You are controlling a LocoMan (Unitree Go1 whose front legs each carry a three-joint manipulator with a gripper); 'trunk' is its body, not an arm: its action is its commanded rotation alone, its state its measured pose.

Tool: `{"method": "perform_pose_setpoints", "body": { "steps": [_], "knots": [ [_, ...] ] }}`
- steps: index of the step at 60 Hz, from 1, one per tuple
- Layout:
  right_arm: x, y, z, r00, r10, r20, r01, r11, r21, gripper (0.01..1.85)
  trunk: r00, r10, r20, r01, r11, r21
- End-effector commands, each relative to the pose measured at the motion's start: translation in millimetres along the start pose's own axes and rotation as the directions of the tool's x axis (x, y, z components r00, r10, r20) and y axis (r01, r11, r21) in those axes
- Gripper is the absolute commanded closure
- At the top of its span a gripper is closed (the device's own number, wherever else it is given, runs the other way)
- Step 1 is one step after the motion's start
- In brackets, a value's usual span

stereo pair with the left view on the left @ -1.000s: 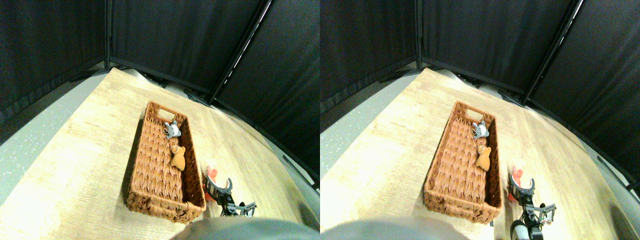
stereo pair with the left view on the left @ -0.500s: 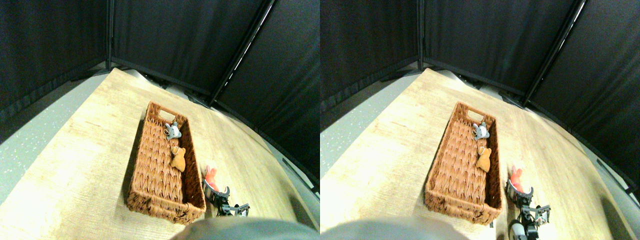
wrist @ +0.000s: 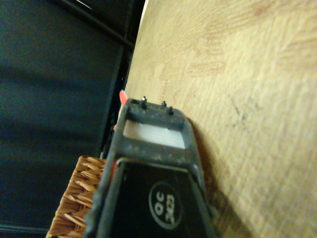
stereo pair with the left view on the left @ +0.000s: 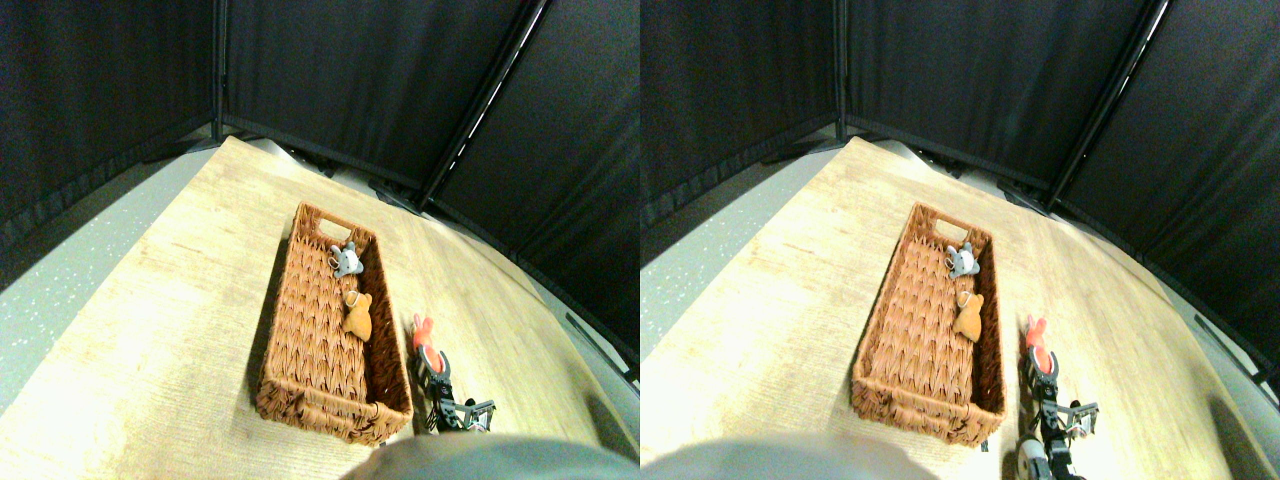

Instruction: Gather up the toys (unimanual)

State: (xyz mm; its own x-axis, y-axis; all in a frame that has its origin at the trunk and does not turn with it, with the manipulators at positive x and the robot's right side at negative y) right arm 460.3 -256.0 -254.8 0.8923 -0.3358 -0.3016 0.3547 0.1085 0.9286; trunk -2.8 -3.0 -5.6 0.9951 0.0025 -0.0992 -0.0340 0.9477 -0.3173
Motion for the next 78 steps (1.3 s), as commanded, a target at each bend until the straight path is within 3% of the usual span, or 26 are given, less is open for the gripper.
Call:
{"method": "perform_pose_setpoints", "body": {
  "steps": [1,7,14,17,28,36,38,50,53,61,71,78],
  "knots": [
    [1.2,2.2,0.6,0.999,-0.003,0.035,0.004,1.000,-0.030,1.80,0.9999,0.009,-0.014,-0.010,0.9999,-0.010],
    [2.0,9.8,0.4,0.999,0.013,0.030,-0.012,1.000,-0.021,1.80,0.9999,0.003,-0.013,-0.003,0.9999,-0.010],
    [-1.3,28.2,-1.1,0.998,0.055,0.022,-0.052,0.993,-0.107,1.80,0.9999,-0.001,-0.011,0.001,0.9999,-0.011],
    [-1.8,38.2,-3.6,0.995,0.091,-0.035,-0.095,0.988,-0.126,1.80,1.0000,-0.002,-0.008,0.002,0.9999,-0.013],
    [-10.8,76.0,-18.0,0.987,0.132,-0.095,-0.146,0.975,-0.166,1.80,1.0000,-0.002,0.003,0.002,0.9998,-0.020],
    [-9.4,100.7,-28.9,0.967,0.172,-0.189,-0.211,0.954,-0.213,1.80,0.9999,0.010,0.011,-0.009,0.9992,-0.039],
    [-6.4,105.1,-31.4,0.956,0.199,-0.213,-0.255,0.927,-0.277,1.80,0.9999,0.012,0.011,-0.012,0.9990,-0.043],
    [-6.0,126.9,-48.1,0.957,0.181,-0.227,-0.252,0.907,-0.337,1.80,0.9993,0.028,0.024,-0.026,0.9971,-0.072],
    [-2.9,130.8,-52.3,0.947,0.182,-0.264,-0.270,0.897,-0.350,1.80,0.9990,0.035,0.026,-0.033,0.9962,-0.080],
    [-4.9,139.7,-62.3,0.943,0.167,-0.287,-0.259,0.911,-0.321,1.80,0.9979,0.056,0.033,-0.053,0.9929,-0.107],
    [-5.8,147.0,-86.1,0.919,0.151,-0.363,-0.269,0.915,-0.300,1.80,0.9956,0.082,0.044,-0.076,0.9876,-0.137],
    [-8.9,149.1,-98.1,0.915,0.151,-0.374,-0.268,0.921,-0.282,1.80,0.9939,0.099,0.049,-0.090,0.9828,-0.161]
  ]
}}
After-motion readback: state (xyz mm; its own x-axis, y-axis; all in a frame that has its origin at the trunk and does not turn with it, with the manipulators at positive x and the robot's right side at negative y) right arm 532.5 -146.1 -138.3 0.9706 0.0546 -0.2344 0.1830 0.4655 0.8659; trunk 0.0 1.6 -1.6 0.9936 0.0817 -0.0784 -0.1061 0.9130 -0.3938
